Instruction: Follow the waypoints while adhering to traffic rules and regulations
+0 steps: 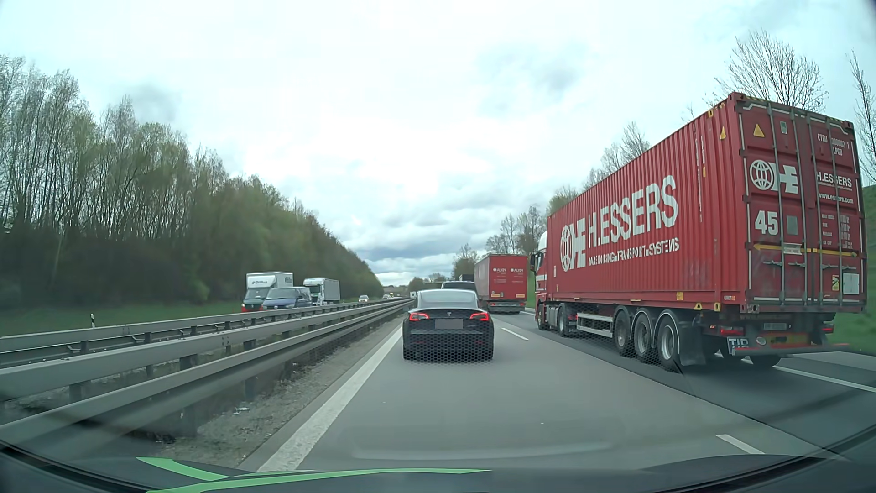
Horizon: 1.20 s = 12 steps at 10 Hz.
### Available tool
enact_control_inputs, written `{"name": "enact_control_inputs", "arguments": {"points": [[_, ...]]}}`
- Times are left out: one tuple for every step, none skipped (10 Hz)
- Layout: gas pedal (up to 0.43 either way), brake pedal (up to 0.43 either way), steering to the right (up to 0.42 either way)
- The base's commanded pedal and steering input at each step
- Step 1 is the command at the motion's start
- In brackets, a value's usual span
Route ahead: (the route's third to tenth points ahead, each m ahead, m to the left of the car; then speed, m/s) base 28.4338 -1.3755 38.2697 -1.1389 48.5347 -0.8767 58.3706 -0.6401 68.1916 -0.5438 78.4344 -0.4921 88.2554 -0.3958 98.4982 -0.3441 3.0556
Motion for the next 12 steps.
{"name": "enact_control_inputs", "arguments": {"points": [[0.067,0.0,-0.002],[0.079,0.0,-0.002],[0.098,0.0,-0.002],[0.118,0.0,-0.002],[0.138,0.0,-0.002],[0.138,0.0,-0.002],[0.15,0.0,-0.002],[0.15,0.0,-0.001],[0.15,0.0,-0.001],[0.15,0.0,-0.001],[0.15,0.0,-0.001],[0.15,0.0,-0.001]]}}
